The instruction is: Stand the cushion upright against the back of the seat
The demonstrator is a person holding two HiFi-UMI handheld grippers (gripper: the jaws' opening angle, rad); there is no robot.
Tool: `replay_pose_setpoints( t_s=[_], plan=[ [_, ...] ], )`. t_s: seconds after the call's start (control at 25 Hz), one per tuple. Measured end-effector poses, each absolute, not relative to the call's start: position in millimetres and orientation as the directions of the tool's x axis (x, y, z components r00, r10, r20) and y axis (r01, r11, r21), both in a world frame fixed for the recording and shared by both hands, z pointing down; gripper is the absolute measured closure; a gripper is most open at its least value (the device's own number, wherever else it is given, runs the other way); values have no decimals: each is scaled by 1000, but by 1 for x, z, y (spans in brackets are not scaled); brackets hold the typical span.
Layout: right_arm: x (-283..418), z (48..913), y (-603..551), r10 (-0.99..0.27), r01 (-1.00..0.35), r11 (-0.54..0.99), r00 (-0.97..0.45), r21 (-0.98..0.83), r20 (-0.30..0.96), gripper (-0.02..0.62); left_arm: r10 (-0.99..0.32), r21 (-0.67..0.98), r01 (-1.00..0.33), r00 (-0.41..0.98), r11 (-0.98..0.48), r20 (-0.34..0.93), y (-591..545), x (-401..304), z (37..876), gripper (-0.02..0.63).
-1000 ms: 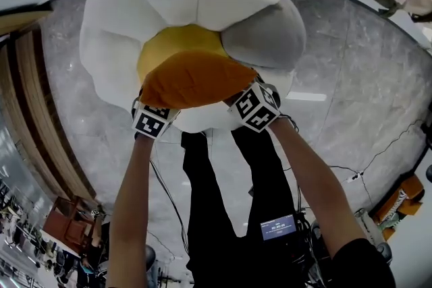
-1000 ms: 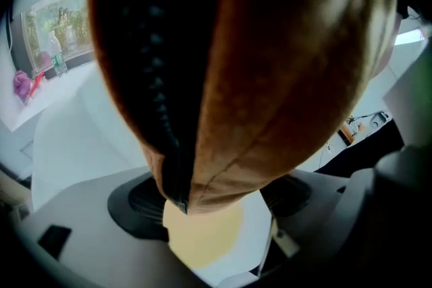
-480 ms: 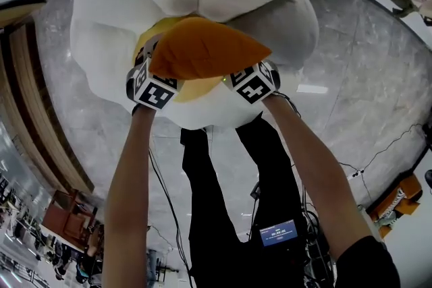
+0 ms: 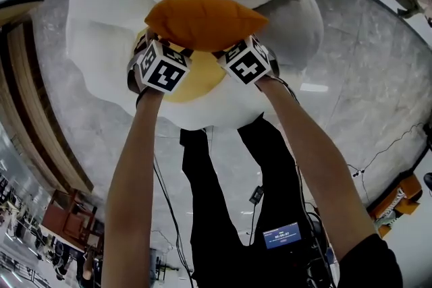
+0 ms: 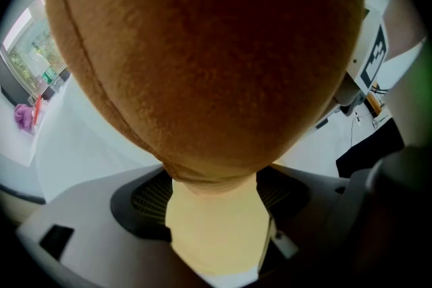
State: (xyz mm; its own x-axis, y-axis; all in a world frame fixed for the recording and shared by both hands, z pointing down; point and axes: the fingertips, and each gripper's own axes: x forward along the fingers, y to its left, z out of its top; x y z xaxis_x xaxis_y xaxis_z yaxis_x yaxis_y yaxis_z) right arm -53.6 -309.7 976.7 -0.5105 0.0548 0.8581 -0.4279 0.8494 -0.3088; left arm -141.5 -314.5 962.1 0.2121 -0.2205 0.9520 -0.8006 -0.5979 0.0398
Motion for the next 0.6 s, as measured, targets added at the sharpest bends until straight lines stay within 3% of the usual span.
replay_pose_setpoints(
  t_s=[0.44, 0.6],
  plan=[
    [-36, 969, -331, 19, -531, 786, -490, -316, 871, 298, -233, 58, -833, 220, -551, 947, -328, -130, 952, 205],
    [-36, 961, -337, 24, -547, 756, -526, -359, 850, 298, -278, 10, -856, 179, -517, 944, -332, -135, 944, 370]
  ],
)
